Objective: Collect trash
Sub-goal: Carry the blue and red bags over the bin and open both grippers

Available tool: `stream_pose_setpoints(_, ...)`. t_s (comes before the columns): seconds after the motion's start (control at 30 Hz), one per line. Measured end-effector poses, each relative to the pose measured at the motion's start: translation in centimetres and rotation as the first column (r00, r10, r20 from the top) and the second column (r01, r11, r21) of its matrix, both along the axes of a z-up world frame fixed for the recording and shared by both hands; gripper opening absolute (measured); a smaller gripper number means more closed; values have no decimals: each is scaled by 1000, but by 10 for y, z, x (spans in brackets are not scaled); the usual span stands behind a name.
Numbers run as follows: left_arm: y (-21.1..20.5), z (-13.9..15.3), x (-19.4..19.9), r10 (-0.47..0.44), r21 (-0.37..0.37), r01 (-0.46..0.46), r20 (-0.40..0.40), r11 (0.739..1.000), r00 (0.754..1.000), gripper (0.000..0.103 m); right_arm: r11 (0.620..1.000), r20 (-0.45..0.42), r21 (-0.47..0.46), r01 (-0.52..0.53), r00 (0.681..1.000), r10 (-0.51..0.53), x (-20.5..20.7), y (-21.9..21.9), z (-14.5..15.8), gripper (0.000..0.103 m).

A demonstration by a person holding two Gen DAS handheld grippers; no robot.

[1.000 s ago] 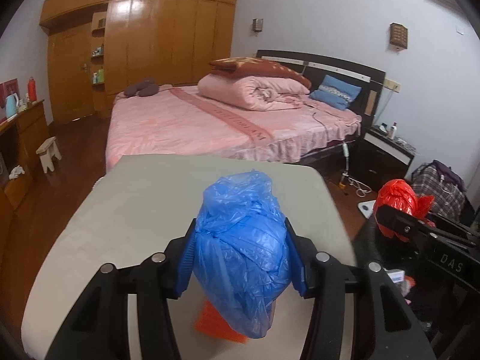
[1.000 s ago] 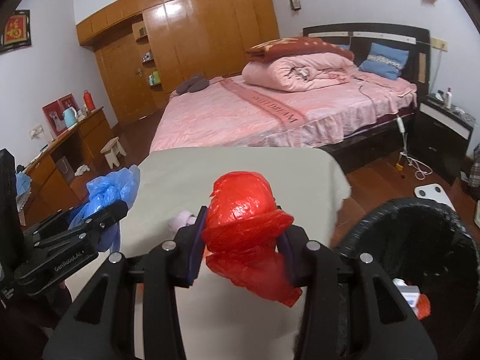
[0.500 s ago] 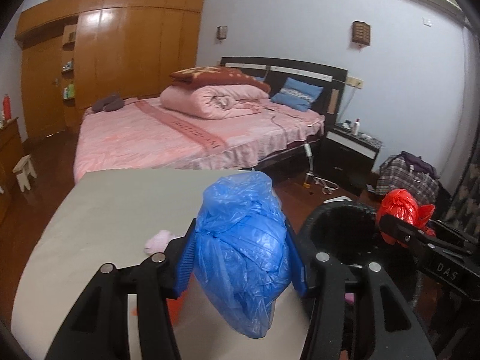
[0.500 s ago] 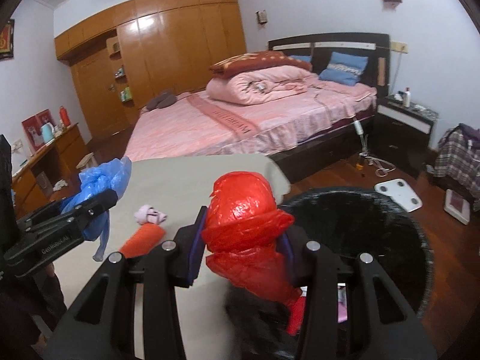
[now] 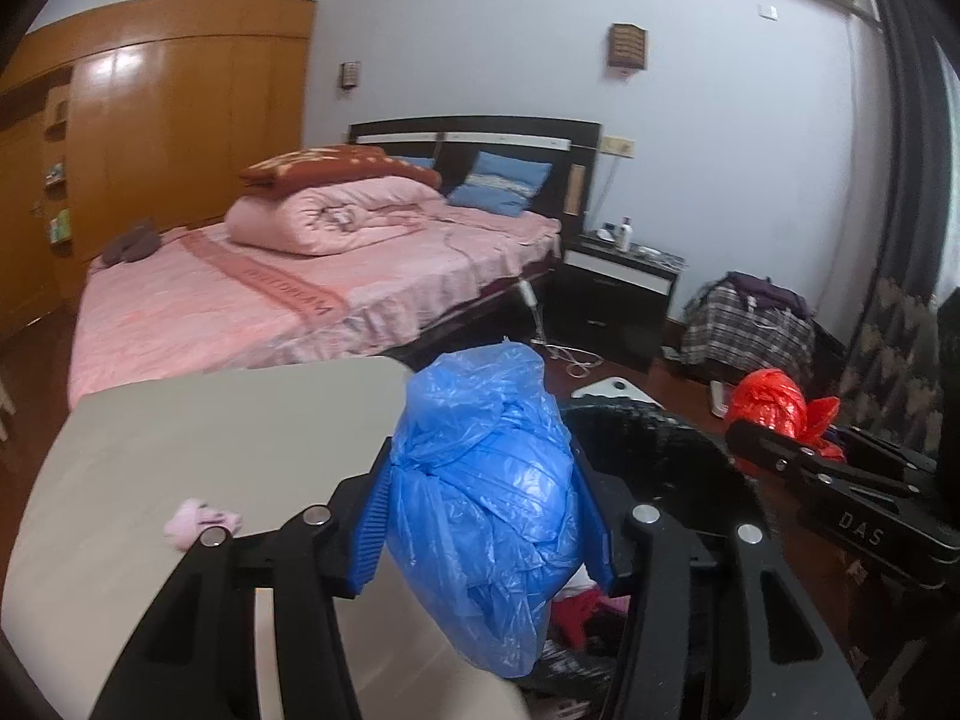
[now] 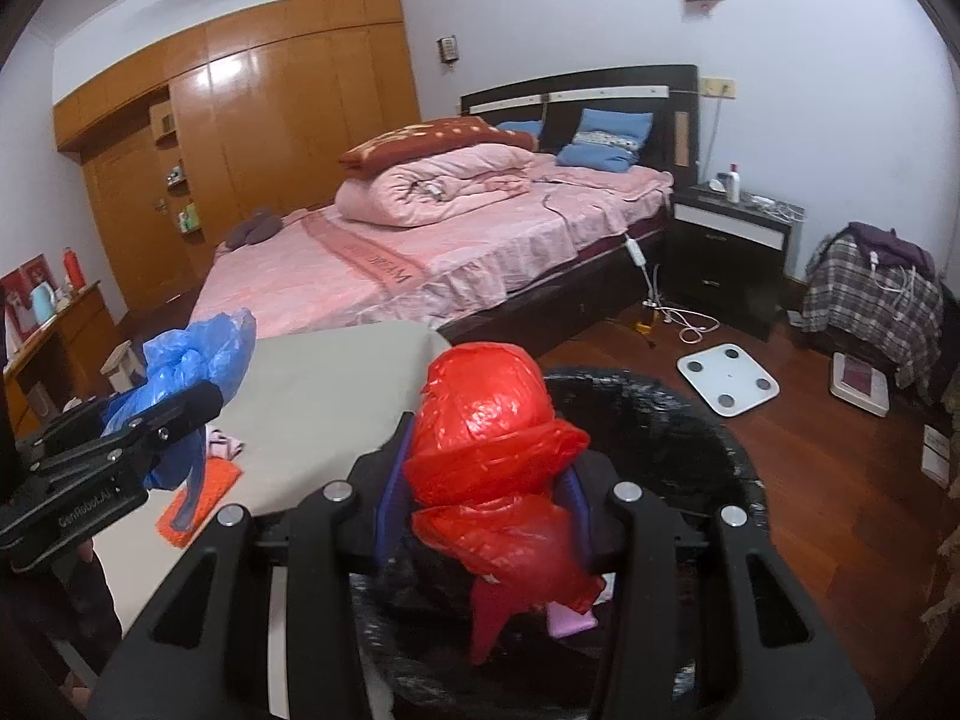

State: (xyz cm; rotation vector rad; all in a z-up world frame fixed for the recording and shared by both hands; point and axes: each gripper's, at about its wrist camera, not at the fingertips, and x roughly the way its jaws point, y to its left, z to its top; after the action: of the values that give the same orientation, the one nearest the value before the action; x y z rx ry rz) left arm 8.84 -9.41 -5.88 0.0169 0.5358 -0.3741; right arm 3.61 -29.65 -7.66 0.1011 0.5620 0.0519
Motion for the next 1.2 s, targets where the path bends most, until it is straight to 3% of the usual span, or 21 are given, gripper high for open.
stream_pose_setpoints(0.33,-50,-19,22,-96,-9,96,-25,995,995,53,997,-27,-2,77,997,-77,11,-41,-16,43)
stream_pose_setpoints(0.4,-59,-23,28,-138,-28,137,-43,990,990,58,995,-33,-12,96,995,-96,13,-49,-20,51)
stream_pose_setpoints(0.5,-66,-28,34,-173,-54,170,-58,984,983,77,992,-32,-23,124,992,-125,15,-58,-23,73)
stream_pose_setpoints(0.57,-66,-30,35,-181,-54,178,-58,983,982,78,989,-30,-31,145,989,-146,16,-62,-23,87)
stream_pose_setpoints(0.6,-64,-31,34,-180,-53,177,-58,983,982,79,988,-24,-34,153,988,-154,15,-63,-22,88)
stream_pose_setpoints(0.73,-54,-29,31,-148,-39,146,-48,989,988,86,985,-7,-40,169,986,-169,11,-65,-22,97)
stream_pose_setpoints(0.93,-17,-20,28,-62,-12,61,-18,998,998,95,990,-1,-26,141,990,-141,11,-51,-17,98)
stream_pose_setpoints(1.2,50,-19,16,84,15,-83,-16,996,996,97,998,-5,-16,56,998,-56,15,-2,-15,98)
